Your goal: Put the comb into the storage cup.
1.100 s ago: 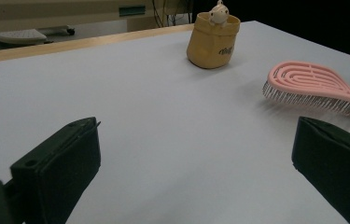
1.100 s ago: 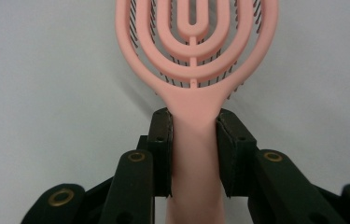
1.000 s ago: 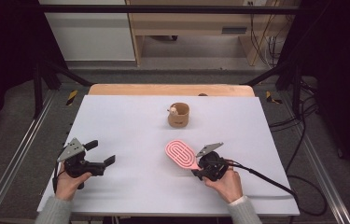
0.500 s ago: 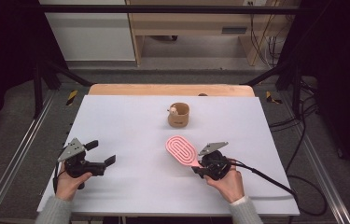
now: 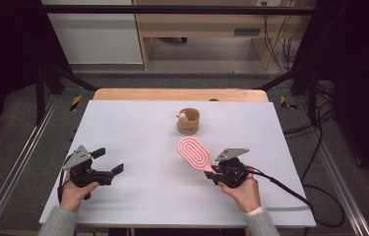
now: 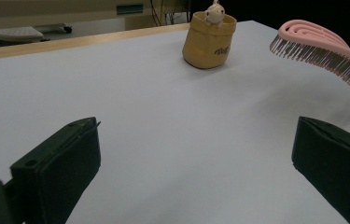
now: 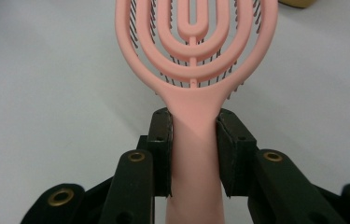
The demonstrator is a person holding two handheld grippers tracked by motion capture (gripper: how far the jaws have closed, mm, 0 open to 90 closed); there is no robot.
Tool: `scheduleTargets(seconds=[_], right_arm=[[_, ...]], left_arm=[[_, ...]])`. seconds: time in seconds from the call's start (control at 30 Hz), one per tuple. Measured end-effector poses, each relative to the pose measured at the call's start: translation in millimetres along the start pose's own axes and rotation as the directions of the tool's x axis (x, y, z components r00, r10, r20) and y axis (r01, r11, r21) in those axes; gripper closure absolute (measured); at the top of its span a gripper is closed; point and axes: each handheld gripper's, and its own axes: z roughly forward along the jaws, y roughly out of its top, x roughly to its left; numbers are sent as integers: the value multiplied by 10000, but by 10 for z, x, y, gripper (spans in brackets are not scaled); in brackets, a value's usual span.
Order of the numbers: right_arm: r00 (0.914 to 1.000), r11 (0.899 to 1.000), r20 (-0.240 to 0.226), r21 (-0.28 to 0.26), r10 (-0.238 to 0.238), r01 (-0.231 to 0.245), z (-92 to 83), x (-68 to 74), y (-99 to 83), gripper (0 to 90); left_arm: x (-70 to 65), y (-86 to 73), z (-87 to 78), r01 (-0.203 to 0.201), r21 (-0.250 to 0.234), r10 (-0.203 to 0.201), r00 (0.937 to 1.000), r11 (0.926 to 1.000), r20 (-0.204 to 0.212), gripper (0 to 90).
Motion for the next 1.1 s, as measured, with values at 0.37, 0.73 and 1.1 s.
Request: scheduleTargets(seconds=[0.37, 0.73, 1.1], right_arm=[[9999, 9968, -29, -794, -136, 133, -56, -15, 3, 695], [9996, 9897, -186, -1416, -219, 190, -64, -4, 6, 694], [9994, 9844, -206, -1744, -288, 247, -69, 9, 5, 694]], left_arm=[[-50, 25, 20, 27, -43, -27, 10000, 10000, 77, 11], [-130, 45, 69, 26, 8, -26, 9998, 10000, 176, 11], [-236, 88, 118, 99, -29, -98, 9994, 9999, 337, 11]])
